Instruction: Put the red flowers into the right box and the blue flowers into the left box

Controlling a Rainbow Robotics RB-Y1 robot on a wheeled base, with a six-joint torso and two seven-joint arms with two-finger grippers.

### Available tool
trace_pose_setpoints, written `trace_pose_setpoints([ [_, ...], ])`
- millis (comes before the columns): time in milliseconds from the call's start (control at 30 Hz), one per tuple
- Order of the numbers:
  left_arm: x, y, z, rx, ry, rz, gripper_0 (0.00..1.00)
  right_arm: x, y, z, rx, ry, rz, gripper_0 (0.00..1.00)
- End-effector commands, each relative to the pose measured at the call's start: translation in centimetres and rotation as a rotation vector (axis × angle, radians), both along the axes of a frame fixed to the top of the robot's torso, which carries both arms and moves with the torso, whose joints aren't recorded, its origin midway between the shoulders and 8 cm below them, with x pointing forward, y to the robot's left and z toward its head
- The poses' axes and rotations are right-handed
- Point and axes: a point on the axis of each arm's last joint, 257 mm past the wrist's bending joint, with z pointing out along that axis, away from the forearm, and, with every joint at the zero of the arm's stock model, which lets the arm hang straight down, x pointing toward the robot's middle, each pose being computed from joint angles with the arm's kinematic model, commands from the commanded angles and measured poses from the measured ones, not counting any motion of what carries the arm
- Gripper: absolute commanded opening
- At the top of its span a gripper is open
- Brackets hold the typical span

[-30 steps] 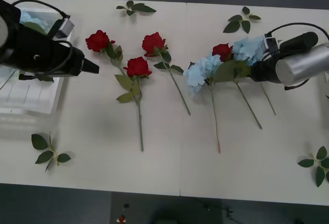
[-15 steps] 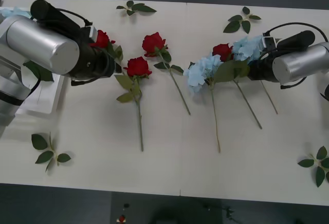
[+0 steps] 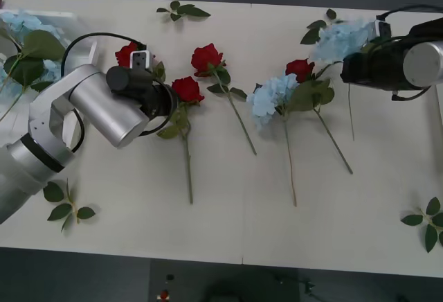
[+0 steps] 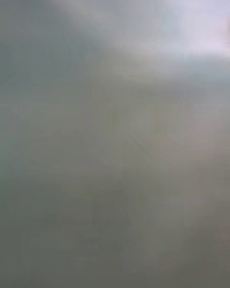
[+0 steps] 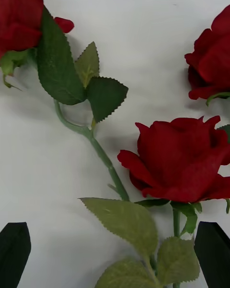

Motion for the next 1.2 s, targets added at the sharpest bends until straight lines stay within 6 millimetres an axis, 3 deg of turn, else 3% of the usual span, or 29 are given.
trace_pose_setpoints([
  [33, 1.4, -0.9, 2.1, -0.034, -0.052, 0.011, 1.00, -0.8, 1.6, 4.8, 0.083, -0.094, 0.071, 0.00],
  [133, 1.4, -0.8, 2.1, -0.032, -0.051, 0.011, 1.00, -2.3, 3.8, 6.4, 0.151, -0.130, 0.151, 0.00],
  [367, 1.2, -1.2, 1.2, -0.031, -0.034, 0.001, 1.00, -7.8, 9.4, 9.9, 0.174, -0.276, 0.415, 0.00],
  [467, 0.8, -2.6, 2.1, -0.078, -0.034, -0.026, 1.00, -10.2, 11.6, 12.1, 0.174, -0.353, 0.507, 0.00],
  [567, 0.2, -2.5, 3.6, -0.091, -0.047, -0.052, 1.00, -12.5, 13.8, 13.7, 0.186, -0.407, 0.588, 0.00],
  [700, -1.6, 0.4, 4.8, -0.076, -0.043, -0.086, 1.00, -14.9, 16.4, 15.5, 0.177, -0.489, 0.694, 0.00],
  [967, -6.1, 6.4, 7.8, -0.093, -0.023, -0.214, 1.00, -17.8, 19.8, 17.1, 0.152, -0.618, 0.861, 0.00],
  [1100, -8.7, 7.9, 9.2, -0.187, -0.024, -0.313, 1.00, -19.3, 21.6, 17.5, 0.175, -0.664, 0.932, 0.00],
  [1200, -10.5, 7.2, 10.2, -0.267, -0.040, -0.406, 1.00, -20.0, 22.7, 17.8, 0.196, -0.694, 0.966, 0.00],
])
